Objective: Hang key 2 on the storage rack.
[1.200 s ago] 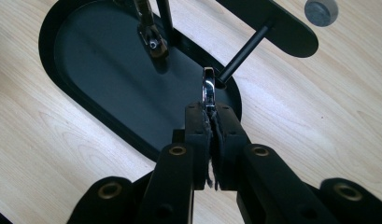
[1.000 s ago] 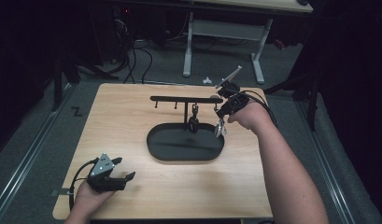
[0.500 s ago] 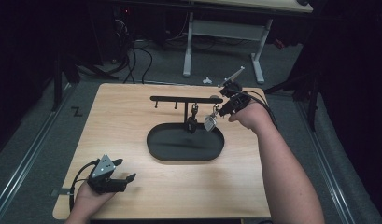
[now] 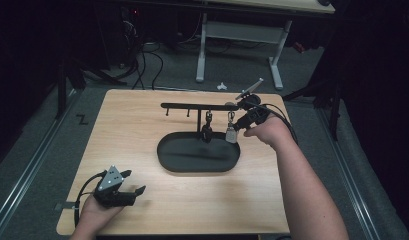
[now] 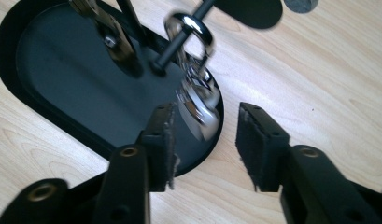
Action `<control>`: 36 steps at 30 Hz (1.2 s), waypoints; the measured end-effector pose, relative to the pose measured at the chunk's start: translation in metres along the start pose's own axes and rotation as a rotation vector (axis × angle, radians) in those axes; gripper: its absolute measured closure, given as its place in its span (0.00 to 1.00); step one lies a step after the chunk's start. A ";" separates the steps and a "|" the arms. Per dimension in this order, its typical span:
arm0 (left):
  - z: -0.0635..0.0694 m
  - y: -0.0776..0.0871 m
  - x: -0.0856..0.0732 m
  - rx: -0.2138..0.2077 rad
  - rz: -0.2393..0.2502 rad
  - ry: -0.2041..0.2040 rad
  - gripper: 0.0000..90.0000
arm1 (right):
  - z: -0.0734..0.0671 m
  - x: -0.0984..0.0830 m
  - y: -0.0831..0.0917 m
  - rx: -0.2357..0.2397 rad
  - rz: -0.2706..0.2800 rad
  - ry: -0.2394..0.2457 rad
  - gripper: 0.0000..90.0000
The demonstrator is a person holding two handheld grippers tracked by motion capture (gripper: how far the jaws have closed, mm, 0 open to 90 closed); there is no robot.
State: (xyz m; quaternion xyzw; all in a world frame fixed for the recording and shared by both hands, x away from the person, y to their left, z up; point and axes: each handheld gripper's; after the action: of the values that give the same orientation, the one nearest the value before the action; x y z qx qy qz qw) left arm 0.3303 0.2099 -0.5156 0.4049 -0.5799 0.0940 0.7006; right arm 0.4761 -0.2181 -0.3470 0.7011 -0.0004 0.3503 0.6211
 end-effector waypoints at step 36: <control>0.010 -0.028 0.009 0.012 -0.042 -0.009 0.23 | 0.001 -0.157 -0.058 0.009 0.307 -0.161 0.27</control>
State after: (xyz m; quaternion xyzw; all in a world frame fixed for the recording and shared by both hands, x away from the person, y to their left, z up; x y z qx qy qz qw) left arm 0.3424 0.1822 -0.5204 0.4218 -0.5739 0.0809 0.6973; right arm 0.3833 -0.2744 -0.4743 0.7215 -0.1557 0.3836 0.5550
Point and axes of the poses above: each handheld gripper's, and its own axes: y roughly backward along the jaws, x roughly out of its top, z roughly to its right, and after that the axes turned 7 degrees about z, right-handed
